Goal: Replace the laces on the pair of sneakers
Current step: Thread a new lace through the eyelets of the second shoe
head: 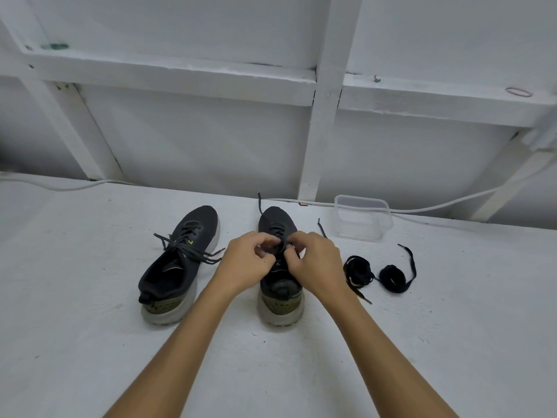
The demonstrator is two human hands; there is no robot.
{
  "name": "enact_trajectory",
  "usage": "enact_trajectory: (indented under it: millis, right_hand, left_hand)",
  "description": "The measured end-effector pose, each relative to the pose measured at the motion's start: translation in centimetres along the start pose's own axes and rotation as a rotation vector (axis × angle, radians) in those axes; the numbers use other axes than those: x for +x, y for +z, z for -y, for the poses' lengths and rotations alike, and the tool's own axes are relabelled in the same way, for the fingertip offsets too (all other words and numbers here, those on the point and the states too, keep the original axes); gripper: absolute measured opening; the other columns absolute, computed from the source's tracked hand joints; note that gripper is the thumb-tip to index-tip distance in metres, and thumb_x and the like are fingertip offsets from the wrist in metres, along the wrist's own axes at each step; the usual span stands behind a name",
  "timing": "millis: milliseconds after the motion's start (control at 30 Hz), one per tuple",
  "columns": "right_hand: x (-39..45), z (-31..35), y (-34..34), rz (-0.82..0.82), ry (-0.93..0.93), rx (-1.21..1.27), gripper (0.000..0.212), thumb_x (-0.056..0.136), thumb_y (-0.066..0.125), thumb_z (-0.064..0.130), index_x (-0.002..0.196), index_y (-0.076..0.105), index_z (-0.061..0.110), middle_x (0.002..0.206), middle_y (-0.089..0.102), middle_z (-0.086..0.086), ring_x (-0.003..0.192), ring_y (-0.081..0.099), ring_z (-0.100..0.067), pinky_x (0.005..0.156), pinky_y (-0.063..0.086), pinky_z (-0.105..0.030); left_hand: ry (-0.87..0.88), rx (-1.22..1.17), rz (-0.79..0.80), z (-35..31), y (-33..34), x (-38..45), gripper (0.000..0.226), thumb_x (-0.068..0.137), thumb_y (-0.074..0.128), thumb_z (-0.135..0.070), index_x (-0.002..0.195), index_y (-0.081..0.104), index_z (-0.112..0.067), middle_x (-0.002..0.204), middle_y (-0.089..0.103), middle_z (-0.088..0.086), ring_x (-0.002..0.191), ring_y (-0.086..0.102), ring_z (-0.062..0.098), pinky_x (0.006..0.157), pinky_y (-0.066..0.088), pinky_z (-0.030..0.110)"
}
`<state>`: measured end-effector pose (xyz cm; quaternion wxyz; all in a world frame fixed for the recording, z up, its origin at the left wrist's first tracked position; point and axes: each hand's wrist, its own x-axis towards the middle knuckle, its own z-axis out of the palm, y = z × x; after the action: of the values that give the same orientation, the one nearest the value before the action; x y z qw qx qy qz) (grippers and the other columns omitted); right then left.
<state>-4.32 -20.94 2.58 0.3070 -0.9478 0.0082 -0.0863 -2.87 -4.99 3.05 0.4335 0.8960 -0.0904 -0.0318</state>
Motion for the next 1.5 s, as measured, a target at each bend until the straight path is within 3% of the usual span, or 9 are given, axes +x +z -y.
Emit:
enact_trajectory:
  millis: [267,433,533,667,900,1000,1100,1300,1500]
  right_hand:
    - [1.0,0.7,-1.6,0.093,0.402,0.87,0.025,0.102,0.057,0.028,0.088,0.067,0.009,0.08,0.067,0.003,0.076,0.057,-0.01,0.071,0.045,-0.027]
    - [2.7,0.8,-3.4,0.114,0.48,1.162,0.025,0.105,0.043,0.024,0.113,0.066,0.021,0.078,0.067,0.006,0.084,0.067,-0.013,0.08,0.051,-0.033]
    - [3.5,0.7,-4.1,0.061,0.487,1.148,0.024,0.106,0.048,0.027,0.118,0.068,0.022,0.083,0.064,0.004,0.078,0.069,-0.012,0.067,0.054,-0.024]
    - [4.3,0.9,-4.2,0.096,0.466,0.863,0.024,0.1,0.057,0.015,0.118,0.073,0.017,0.076,0.064,0.001,0.054,0.059,-0.009,0.054,0.05,-0.018]
    - [5.1,2.8,-5.0,0.41,0.107,0.454,0.023,0.094,0.066,0.041,0.079,0.078,0.028,0.07,0.063,0.001,0.065,0.06,-0.012,0.068,0.054,-0.026]
    - [5.4,2.2,-5.2,0.369,0.139,0.501,0.032,0.1,0.061,0.037,0.083,0.076,0.015,0.064,0.06,-0.001,0.06,0.059,-0.012,0.065,0.053,-0.025]
    - [5.2,1.2,-5.5,0.341,0.194,0.573,0.031,0.101,0.061,0.029,0.098,0.073,0.001,0.067,0.058,0.0,0.06,0.057,-0.01,0.062,0.052,-0.02]
    - [5.4,0.6,-5.4,0.296,0.203,0.603,0.02,0.099,0.065,0.03,0.092,0.071,0.012,0.081,0.071,0.002,0.066,0.062,-0.007,0.073,0.053,-0.028]
    - [5.2,1.0,-6.5,0.366,0.093,0.532,0.023,0.1,0.061,0.023,0.094,0.069,0.002,0.078,0.071,0.002,0.071,0.065,-0.006,0.073,0.051,-0.026]
  left_hand:
    - [0.08,0.102,-0.049,-0.2,0.3,0.8,0.011,0.085,0.077,-0.027,0.094,0.073,-0.032,0.094,0.063,-0.013,0.085,0.061,0.007,0.077,0.048,0.022]
    - [-0.162,-0.361,0.039,-1.3,-0.7,1.6,0.01,0.095,0.064,-0.021,0.086,0.064,-0.024,0.093,0.069,-0.006,0.091,0.062,0.011,0.073,0.042,0.021]
    - [-0.252,-0.592,-0.008,-2.7,-2.2,2.5,0.016,0.1,0.054,-0.022,0.086,0.062,-0.024,0.09,0.068,-0.008,0.089,0.059,0.01,0.072,0.037,0.03]
    - [-0.107,-0.516,-0.048,-4.2,-4.5,4.0,0.021,0.104,0.05,-0.033,0.099,0.069,-0.026,0.094,0.069,-0.015,0.088,0.06,0.005,0.073,0.04,0.027]
    - [0.021,-0.208,0.091,-5.2,-4.9,5.5,0.022,0.098,0.055,-0.046,0.088,0.075,-0.042,0.11,0.072,0.002,0.101,0.064,0.013,0.105,0.045,0.041]
    - [-0.035,-0.184,0.114,-4.6,-5.0,5.2,0.025,0.1,0.052,-0.048,0.093,0.074,-0.04,0.096,0.076,-0.012,0.098,0.067,0.001,0.093,0.049,0.026]
    - [-0.069,-0.124,0.124,-3.0,-4.9,4.7,0.02,0.097,0.058,-0.049,0.095,0.072,-0.034,0.08,0.075,-0.01,0.084,0.067,0.009,0.085,0.049,0.035]
    - [-0.106,-0.253,0.27,-3.0,-2.9,3.0,0.007,0.09,0.073,-0.024,0.094,0.074,-0.018,0.086,0.078,-0.003,0.091,0.07,0.007,0.082,0.049,0.024]
    - [-0.096,-0.04,0.032,-3.7,-0.7,3.8,0.028,0.081,0.078,-0.042,0.103,0.067,-0.029,0.075,0.073,-0.011,0.084,0.067,0.005,0.075,0.051,0.026]
